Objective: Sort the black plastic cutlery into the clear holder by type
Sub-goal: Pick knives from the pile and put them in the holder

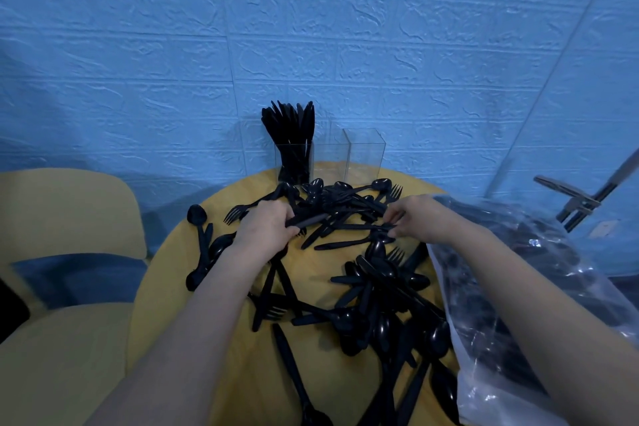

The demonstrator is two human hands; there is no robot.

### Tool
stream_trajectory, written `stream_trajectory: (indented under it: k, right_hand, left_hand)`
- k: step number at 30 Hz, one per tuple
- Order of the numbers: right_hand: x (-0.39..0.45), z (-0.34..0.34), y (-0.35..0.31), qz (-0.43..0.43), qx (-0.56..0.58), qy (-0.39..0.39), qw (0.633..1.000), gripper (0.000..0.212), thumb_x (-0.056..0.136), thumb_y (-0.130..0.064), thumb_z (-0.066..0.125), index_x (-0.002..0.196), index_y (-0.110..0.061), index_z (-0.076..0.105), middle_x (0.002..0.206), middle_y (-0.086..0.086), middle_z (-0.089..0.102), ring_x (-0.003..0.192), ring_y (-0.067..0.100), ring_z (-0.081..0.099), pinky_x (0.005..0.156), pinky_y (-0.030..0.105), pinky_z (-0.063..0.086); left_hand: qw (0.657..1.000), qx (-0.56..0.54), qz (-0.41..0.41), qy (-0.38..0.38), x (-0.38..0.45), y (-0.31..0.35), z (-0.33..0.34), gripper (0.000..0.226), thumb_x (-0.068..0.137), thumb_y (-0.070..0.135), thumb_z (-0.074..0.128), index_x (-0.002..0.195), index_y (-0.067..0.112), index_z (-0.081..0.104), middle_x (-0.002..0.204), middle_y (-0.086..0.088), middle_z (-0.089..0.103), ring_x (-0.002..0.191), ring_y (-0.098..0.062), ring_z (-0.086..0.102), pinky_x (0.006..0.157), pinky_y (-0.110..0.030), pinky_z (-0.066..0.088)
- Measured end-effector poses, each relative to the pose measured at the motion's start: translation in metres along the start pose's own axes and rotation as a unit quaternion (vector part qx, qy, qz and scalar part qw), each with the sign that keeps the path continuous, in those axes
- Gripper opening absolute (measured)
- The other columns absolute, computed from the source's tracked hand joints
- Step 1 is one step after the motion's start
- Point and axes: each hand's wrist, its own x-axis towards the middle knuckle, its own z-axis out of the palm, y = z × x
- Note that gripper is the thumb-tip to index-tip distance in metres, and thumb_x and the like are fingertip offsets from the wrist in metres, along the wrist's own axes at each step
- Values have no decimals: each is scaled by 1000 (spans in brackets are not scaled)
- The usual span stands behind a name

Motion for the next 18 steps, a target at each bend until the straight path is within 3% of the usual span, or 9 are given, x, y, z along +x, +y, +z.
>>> stream_trajectory:
  k: [3,6,12,18]
  right_hand:
    - [3,5,0,-3,-13,0,1000,38,84,-20,71,121,-18,60,118,1,60,97,12,55,85,23,43]
    - [6,10,0,-4,-32,20,999,41,88,-21,67,128,-18,57,124,3,52,107,17,54,89,26,43]
    - [12,14,0,-16,-18,4,1000,5,89,-18,65,93,-21,67,104,-1,65,93,12,58,77,21,42]
    - [9,11,-2,-35,7,-19,999,6,88,-17,66,85,-22,65,91,-6,63,90,9,57,77,21,42]
  left_hand:
    - [999,-35,-14,-4,1,-1,-1,21,89,26,65,107,16,65,104,-3,65,93,-18,60,77,-29,50]
    - [998,-63,-19,-4,1,-3,-3,12,89,24,65,99,18,63,96,-3,67,75,-10,55,57,-16,40]
    - [996,-89,-20,22,1,-8,-2,11,87,24,68,96,19,65,80,3,61,72,-12,55,66,-29,45]
    - [981,-188,-13,56,6,-10,-15,7,85,27,69,89,27,63,84,8,60,81,-13,56,70,-27,41]
